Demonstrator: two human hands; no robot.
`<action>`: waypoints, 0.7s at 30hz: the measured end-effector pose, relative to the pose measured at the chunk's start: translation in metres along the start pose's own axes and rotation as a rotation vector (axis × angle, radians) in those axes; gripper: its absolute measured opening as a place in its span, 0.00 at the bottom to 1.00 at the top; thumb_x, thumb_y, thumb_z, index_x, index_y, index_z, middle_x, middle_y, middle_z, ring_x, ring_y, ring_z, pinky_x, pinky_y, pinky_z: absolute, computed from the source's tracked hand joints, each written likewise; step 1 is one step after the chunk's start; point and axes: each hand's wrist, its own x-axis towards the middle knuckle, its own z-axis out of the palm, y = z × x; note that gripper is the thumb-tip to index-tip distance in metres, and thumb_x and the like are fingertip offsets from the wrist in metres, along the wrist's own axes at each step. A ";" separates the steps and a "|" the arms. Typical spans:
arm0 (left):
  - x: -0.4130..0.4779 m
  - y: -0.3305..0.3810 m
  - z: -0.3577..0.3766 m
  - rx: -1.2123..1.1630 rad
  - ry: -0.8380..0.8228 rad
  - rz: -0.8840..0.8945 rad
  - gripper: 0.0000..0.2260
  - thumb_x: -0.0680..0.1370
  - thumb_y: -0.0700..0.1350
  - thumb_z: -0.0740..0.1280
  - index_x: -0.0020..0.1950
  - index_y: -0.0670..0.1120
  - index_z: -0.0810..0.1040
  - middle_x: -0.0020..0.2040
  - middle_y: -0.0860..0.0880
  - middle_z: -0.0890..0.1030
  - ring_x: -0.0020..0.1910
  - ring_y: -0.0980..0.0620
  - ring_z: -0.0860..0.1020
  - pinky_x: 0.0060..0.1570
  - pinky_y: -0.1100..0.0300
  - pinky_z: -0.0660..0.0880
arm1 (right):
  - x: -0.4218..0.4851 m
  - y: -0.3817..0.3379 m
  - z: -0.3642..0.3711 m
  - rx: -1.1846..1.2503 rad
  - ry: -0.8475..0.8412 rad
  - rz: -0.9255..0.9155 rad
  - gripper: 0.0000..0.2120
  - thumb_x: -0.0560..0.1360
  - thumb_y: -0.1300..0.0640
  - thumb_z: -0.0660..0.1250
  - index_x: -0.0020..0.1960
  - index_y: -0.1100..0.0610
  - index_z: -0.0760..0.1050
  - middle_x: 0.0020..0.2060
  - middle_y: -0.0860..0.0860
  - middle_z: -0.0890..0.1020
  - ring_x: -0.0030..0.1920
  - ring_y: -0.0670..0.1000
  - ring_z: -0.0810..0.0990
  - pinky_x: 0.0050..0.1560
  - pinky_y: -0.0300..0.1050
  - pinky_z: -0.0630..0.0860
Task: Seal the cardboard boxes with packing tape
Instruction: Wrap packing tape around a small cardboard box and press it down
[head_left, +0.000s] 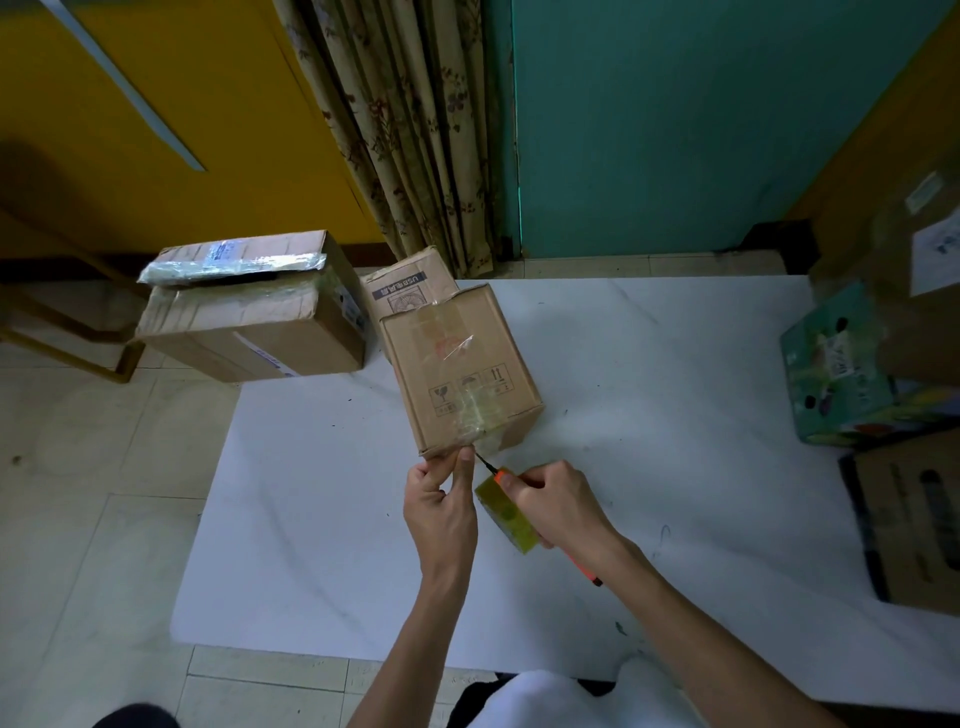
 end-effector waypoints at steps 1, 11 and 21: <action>0.001 0.000 -0.001 0.004 0.004 0.002 0.09 0.79 0.51 0.70 0.57 0.52 0.85 0.53 0.49 0.79 0.52 0.63 0.77 0.47 0.73 0.72 | -0.001 -0.001 0.000 0.024 -0.011 0.019 0.21 0.79 0.44 0.66 0.32 0.55 0.72 0.28 0.51 0.76 0.28 0.50 0.75 0.27 0.40 0.72; 0.009 0.005 -0.001 0.005 0.001 0.001 0.07 0.79 0.52 0.70 0.53 0.52 0.85 0.52 0.48 0.80 0.50 0.61 0.77 0.44 0.70 0.72 | -0.011 0.004 -0.012 0.008 -0.052 -0.001 0.20 0.80 0.46 0.64 0.34 0.58 0.71 0.27 0.52 0.76 0.23 0.49 0.74 0.27 0.41 0.72; 0.009 0.008 0.004 -0.015 0.002 0.018 0.03 0.79 0.51 0.70 0.48 0.58 0.83 0.51 0.44 0.80 0.51 0.52 0.78 0.47 0.60 0.75 | -0.020 0.012 0.000 0.192 0.073 0.012 0.21 0.80 0.48 0.63 0.35 0.61 0.75 0.26 0.54 0.75 0.23 0.49 0.74 0.24 0.39 0.70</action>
